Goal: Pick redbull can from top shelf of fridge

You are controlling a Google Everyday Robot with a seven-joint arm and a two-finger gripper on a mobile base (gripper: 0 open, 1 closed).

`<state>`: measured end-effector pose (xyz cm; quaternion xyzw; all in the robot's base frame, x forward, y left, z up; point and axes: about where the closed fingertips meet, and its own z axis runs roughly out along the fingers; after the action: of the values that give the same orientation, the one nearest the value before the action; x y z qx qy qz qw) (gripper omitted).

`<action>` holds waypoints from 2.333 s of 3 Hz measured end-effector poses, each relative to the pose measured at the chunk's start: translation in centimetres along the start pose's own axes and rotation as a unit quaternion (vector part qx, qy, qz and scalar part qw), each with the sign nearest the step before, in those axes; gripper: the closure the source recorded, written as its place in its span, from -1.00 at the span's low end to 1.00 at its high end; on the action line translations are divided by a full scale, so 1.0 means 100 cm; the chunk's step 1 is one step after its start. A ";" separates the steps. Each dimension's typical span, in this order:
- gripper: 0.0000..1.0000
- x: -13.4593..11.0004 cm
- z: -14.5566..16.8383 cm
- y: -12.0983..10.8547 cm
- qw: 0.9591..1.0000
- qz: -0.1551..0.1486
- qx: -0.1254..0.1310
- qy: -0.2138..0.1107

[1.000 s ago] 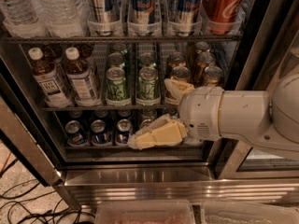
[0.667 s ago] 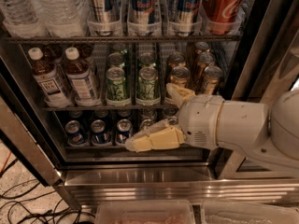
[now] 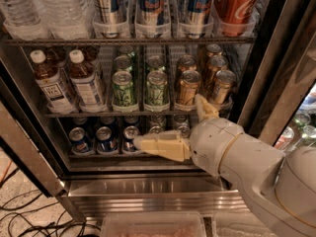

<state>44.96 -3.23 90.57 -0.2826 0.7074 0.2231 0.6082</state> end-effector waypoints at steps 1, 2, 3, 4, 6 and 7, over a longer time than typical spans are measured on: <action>-1.00 -0.028 0.008 -0.016 0.998 -0.017 0.055 -0.037; -1.00 -0.064 0.029 -0.007 0.995 -0.056 0.050 -0.064; -1.00 -0.079 0.049 -0.002 0.994 -0.074 0.030 -0.077; -1.00 -0.094 0.056 -0.007 0.993 -0.058 0.016 -0.105; -1.00 -0.122 0.056 -0.026 0.989 -0.005 0.028 -0.142; -1.00 -0.122 0.057 -0.026 0.989 -0.005 0.029 -0.142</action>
Offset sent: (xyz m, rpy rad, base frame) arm 0.0583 0.0488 0.0766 -0.0404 -0.2785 -0.0342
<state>52.10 0.12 101.77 -0.2342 0.6187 0.2375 0.7113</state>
